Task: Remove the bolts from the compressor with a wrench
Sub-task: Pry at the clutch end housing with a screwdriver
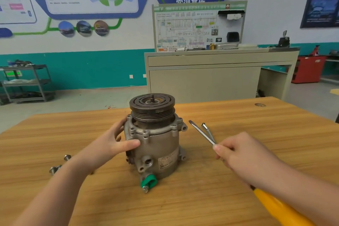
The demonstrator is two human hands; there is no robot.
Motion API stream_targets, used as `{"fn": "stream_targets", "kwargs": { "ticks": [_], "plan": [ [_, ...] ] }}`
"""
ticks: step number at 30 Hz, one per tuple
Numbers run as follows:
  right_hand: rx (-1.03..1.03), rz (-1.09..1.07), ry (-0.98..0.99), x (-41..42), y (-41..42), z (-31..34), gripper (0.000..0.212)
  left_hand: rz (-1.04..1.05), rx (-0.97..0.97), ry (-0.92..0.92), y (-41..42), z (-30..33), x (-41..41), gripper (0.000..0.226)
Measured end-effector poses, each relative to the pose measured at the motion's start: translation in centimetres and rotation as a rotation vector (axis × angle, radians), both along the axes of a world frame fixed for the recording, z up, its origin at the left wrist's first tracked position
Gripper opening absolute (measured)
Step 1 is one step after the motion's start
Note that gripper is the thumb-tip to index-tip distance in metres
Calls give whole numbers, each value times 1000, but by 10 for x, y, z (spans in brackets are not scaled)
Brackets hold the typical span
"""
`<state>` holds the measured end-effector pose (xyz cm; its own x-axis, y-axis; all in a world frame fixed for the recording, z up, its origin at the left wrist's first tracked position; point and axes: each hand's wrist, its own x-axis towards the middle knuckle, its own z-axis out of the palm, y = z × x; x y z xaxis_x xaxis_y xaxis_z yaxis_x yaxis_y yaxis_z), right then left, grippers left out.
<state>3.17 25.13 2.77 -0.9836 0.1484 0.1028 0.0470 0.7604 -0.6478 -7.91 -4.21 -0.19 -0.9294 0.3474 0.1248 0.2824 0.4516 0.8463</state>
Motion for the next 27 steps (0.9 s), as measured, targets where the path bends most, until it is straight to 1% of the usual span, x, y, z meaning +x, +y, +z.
{"fn": "stream_targets", "kwargs": {
  "ticks": [2, 3, 5, 8, 9, 10, 13, 15, 19, 21, 23, 24, 26, 27],
  "plan": [
    [33, 6, -10, -4, -8, -1, 35, -15, -5, 24, 0, 1, 3, 139],
    [37, 2, -18, -5, -12, -3, 35, -13, 3, 53, 4, 1, 5, 143],
    [6, -9, -37, -6, -17, -7, 35, 11, 46, 123, 16, 2, 8, 141],
    [-42, -13, -34, -4, -18, -10, 34, 17, 127, 197, 32, 2, 5, 113],
    [-47, -11, -23, -3, -19, -11, 34, 37, 129, 207, 36, 2, 4, 110],
    [-52, -11, -12, -3, -19, -11, 33, 61, 128, 216, 38, 1, 3, 112],
    [-52, 0, -15, -2, -24, -11, 33, 119, 138, 212, 40, -3, 3, 129],
    [-30, 0, -35, -2, -27, -8, 33, 140, 135, 203, 40, -3, 2, 134],
    [86, -6, -59, -1, -31, 6, 32, 170, 143, 216, 41, -6, 3, 134],
    [159, -6, -118, -6, -32, 22, 31, 176, 170, 241, 40, -9, 7, 129],
    [195, -7, -200, -14, -31, 38, 31, 159, 186, 256, 39, -11, 8, 123],
    [203, 8, -209, -18, -30, 42, 29, 148, 184, 261, 38, -11, 8, 120],
    [214, 40, -143, -20, -28, 36, 22, 136, 166, 273, 37, -12, 7, 121],
    [218, 47, -99, -17, -29, 26, 25, 137, 144, 283, 36, -12, 6, 123]
  ]
}}
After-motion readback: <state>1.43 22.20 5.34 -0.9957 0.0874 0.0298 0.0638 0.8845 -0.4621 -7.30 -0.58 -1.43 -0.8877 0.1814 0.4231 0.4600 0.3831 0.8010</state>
